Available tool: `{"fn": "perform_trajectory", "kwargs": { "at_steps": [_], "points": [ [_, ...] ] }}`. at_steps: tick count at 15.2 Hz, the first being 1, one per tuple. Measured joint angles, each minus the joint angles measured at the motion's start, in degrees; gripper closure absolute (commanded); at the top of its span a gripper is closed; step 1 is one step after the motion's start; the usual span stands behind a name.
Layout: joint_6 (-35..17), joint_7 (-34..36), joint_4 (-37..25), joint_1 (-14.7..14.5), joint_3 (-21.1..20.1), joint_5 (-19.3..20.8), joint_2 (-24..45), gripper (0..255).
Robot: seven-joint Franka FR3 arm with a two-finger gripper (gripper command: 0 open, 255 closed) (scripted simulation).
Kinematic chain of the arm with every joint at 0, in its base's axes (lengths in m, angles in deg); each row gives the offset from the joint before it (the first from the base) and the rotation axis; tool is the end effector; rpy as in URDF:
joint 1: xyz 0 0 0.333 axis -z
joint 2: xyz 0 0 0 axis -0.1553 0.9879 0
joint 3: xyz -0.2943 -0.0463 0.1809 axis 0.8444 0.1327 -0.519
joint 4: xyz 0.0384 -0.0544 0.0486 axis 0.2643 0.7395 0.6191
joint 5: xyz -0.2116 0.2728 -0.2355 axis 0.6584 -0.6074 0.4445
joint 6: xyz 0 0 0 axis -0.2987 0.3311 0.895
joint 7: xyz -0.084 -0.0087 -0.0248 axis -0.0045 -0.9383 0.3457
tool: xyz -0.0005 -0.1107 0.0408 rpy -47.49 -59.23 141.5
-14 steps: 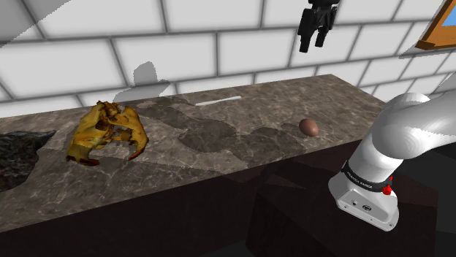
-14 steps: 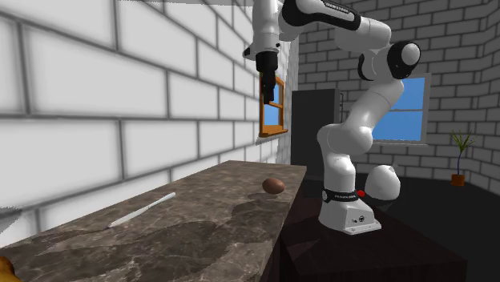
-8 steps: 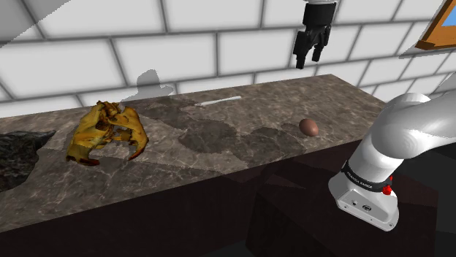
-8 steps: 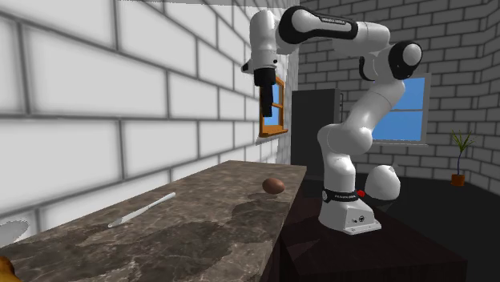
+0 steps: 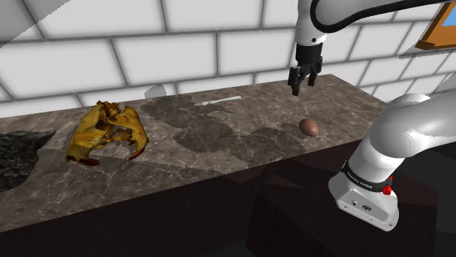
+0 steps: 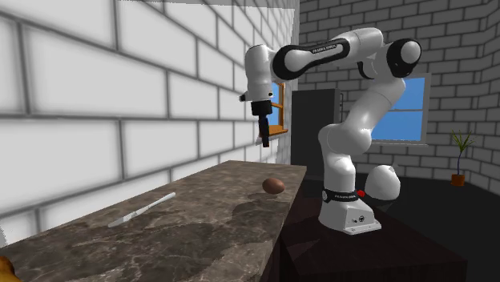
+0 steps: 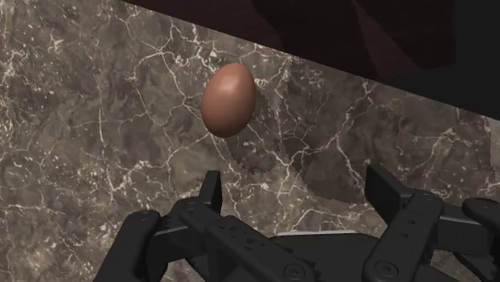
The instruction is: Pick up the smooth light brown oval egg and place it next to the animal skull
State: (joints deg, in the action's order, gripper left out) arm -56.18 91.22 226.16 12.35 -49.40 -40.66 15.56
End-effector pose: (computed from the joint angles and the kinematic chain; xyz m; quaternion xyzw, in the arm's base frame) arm 0.3103 -0.0074 0.4738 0.9946 -0.0698 -0.0596 0.0489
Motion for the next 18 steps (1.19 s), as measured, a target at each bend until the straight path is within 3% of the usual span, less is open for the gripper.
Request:
{"fn": "perform_trajectory", "kwargs": {
  "at_steps": [8, 12, 18],
  "points": [
    [-14.01, 3.04, 10.74, 4.06, 0.05, 5.58, 6.07, 0],
    [-22.4, 5.47, 14.08, 7.04, 0.04, 9.46, 12.48, 0],
    [-29.15, 6.63, 17.03, 8.99, 0.47, 12.14, 16.42, 0]
  ]
}}
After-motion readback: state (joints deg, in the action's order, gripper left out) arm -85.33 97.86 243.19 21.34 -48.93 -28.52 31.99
